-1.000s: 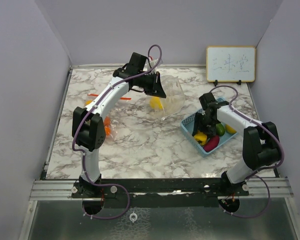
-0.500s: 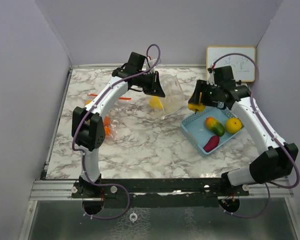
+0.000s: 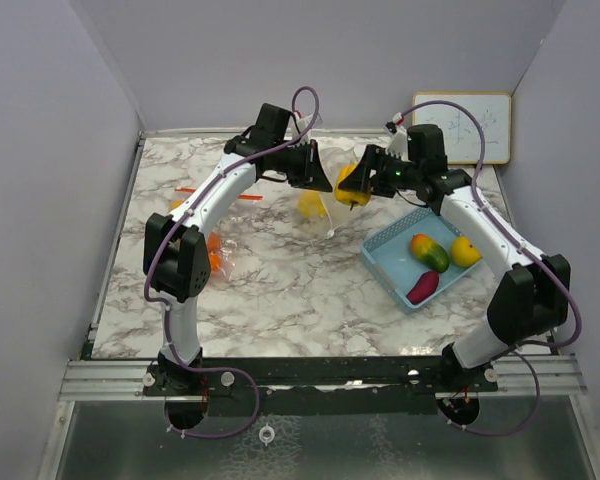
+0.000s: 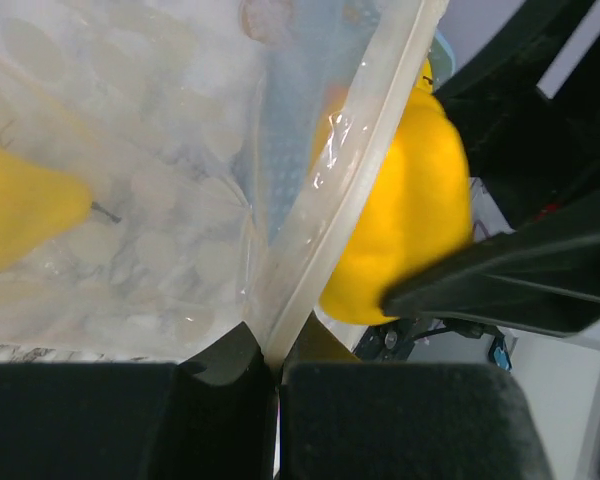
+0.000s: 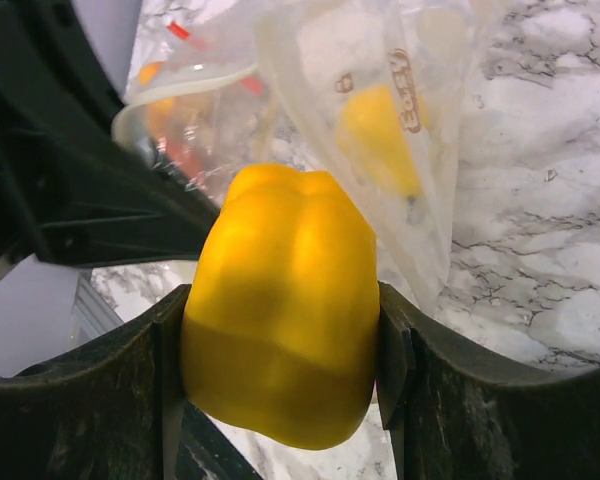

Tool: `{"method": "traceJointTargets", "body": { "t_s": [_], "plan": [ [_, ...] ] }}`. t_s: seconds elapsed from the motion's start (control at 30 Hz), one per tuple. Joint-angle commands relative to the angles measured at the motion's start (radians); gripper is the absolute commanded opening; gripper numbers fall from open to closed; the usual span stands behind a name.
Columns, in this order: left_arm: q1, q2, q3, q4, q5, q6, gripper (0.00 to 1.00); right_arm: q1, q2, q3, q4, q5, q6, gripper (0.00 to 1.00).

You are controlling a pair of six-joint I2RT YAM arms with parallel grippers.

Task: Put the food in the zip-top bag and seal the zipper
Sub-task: Place the fake vegetable in the zipper food storage bag, then pick up the fake fruit from the bin.

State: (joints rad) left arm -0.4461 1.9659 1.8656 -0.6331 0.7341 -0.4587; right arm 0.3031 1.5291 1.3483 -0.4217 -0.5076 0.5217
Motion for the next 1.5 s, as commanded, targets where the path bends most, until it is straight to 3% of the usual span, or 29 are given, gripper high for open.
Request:
{"method": "traceJointTargets", "body": {
  "t_s": [0.0,0.13,0.17,0.33,0.47,0.57,0.9,1.27,1.33,1.47],
  "plan": [
    [0.003,-0.029,-0.026,0.063,0.052,-0.036,0.00,0.011,0.059,0.044,0.071,0.087,0.000,0.64],
    [0.002,-0.035,-0.045,0.074,0.054,-0.045,0.00,0.019,0.055,0.109,0.023,0.147,-0.040,0.98],
    [0.002,-0.036,-0.049,0.079,0.054,-0.047,0.00,0.019,0.041,0.115,0.007,0.170,-0.053,1.00],
    [0.002,-0.025,-0.049,0.087,0.063,-0.052,0.00,0.018,-0.083,0.099,-0.122,0.394,-0.099,1.00],
    [0.003,-0.019,-0.037,0.099,0.092,-0.060,0.00,-0.001,-0.128,0.053,-0.357,0.658,-0.096,1.00],
    [0.003,-0.027,-0.043,0.175,0.139,-0.114,0.00,-0.044,-0.111,-0.022,-0.448,0.704,-0.131,1.00],
    [0.012,-0.031,-0.050,0.193,0.172,-0.120,0.00,-0.060,-0.011,-0.252,-0.306,0.785,-0.290,1.00],
    [0.039,-0.040,-0.071,0.185,0.177,-0.105,0.00,-0.079,0.101,-0.323,-0.181,0.909,-0.361,0.99],
    [0.040,-0.034,-0.069,0.186,0.178,-0.107,0.00,-0.087,0.152,-0.308,-0.174,0.890,-0.360,0.96],
    [0.045,-0.034,-0.070,0.184,0.177,-0.108,0.00,-0.090,0.188,-0.311,-0.162,0.876,-0.348,0.79]
  ]
}}
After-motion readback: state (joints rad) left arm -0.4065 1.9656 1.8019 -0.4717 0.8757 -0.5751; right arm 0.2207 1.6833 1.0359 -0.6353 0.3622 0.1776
